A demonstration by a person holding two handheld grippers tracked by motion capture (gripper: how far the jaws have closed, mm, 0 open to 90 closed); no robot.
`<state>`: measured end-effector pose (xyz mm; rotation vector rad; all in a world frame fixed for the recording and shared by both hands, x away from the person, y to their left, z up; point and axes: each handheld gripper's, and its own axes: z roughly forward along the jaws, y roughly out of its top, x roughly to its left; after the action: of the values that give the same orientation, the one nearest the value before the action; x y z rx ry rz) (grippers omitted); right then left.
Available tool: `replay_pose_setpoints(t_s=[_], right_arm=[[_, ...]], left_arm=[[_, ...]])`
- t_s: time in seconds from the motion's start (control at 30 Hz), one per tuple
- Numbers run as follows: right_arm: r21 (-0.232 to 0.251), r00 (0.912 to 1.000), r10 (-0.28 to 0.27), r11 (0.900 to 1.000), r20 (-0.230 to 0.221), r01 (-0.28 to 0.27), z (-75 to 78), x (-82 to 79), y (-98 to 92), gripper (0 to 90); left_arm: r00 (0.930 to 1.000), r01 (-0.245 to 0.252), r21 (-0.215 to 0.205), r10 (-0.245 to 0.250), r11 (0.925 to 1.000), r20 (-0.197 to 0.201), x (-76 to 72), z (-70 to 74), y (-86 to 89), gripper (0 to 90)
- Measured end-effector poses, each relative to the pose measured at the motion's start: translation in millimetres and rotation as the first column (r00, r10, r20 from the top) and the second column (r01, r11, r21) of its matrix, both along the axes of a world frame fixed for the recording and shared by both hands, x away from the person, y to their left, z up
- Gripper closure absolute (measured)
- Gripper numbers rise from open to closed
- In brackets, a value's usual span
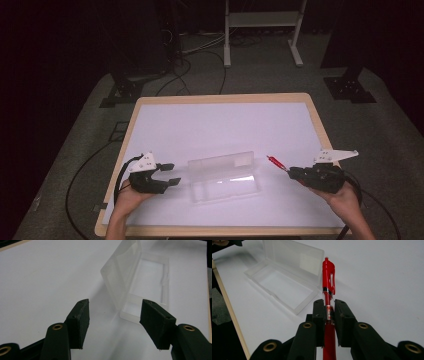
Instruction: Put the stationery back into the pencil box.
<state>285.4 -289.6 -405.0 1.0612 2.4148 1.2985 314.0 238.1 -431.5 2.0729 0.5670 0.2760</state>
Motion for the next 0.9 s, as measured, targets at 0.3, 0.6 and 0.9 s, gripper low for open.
replay_pose_setpoints(t_s=[0.3,0.6,0.9], right_arm=[[0.008,1.0000,0.007,1.000,0.000,-0.007,0.2,-2.6,1.6,78.6],[-0.003,0.9994,0.033,0.999,0.011,-0.033,9.2,-3.1,7.6,78.6],[0.005,0.9970,0.075,0.997,0.021,-0.075,16.3,1.2,18.0,78.6]], left_arm=[[0.9970,-0.076,0.006,0.076,0.9971,-0.016,3.6,-3.4,8.4,28.1],[0.9886,-0.149,0.004,0.149,0.9889,-0.025,6.6,-5.9,17.2,19.5],[0.9853,-0.168,0.010,0.168,0.9858,-0.032,7.9,-7.5,18.6,18.1]])
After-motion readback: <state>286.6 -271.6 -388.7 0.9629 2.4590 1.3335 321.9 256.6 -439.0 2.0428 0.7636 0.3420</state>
